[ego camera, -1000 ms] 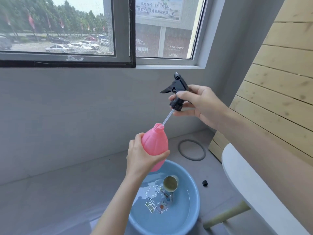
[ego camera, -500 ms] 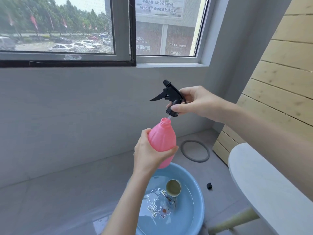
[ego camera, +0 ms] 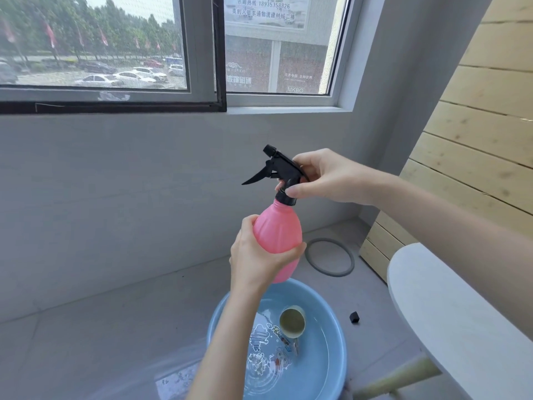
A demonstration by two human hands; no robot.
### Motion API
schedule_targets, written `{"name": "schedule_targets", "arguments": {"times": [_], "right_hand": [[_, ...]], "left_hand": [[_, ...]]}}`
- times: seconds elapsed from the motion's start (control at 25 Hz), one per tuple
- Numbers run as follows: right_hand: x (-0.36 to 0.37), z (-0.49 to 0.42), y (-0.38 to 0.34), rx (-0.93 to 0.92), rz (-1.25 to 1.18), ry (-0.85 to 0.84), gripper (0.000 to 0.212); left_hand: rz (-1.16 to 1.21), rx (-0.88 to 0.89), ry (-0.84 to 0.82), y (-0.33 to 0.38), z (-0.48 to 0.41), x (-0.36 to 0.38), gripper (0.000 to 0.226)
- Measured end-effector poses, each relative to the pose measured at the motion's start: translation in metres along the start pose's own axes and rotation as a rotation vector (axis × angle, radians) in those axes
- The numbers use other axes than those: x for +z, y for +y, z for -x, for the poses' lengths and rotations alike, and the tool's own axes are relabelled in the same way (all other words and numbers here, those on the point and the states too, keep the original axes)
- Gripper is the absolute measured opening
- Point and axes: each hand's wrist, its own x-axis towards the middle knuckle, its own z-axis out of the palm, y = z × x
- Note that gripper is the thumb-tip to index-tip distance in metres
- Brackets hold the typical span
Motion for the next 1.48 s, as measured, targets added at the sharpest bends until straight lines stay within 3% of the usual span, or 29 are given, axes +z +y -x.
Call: {"name": "schedule_targets", "arguments": {"times": [0.16, 0.64, 0.92, 1.24, 1.48], "right_hand": [[0.002, 0.001, -0.002, -0.003, 0.049, -0.026, 0.023], [0.016, 0.002, -0.005, 0.017, 0.192, 0.120, 0.026], [0.008, 0.002, -0.008, -0.001, 0.224, 0.068, 0.026], [0.019, 0.010, -0.009, 0.085, 0.240, 0.177, 0.028], [0.019, 0.008, -0.015, 0.161, 0.335, 0.184, 0.052]], "left_hand": [[-0.020, 0.011, -0.006, 0.002, 0.001, -0.001, 0.073], [-0.038, 0.002, 0.029, 0.003, 0.002, -0.002, 0.077], [-0.062, 0.031, 0.017, 0.007, 0.005, -0.005, 0.075], [-0.105, 0.036, 0.031, 0.006, 0.008, -0.005, 0.078], [-0.123, 0.051, 0.025, 0.006, 0.010, -0.001, 0.082]]}}
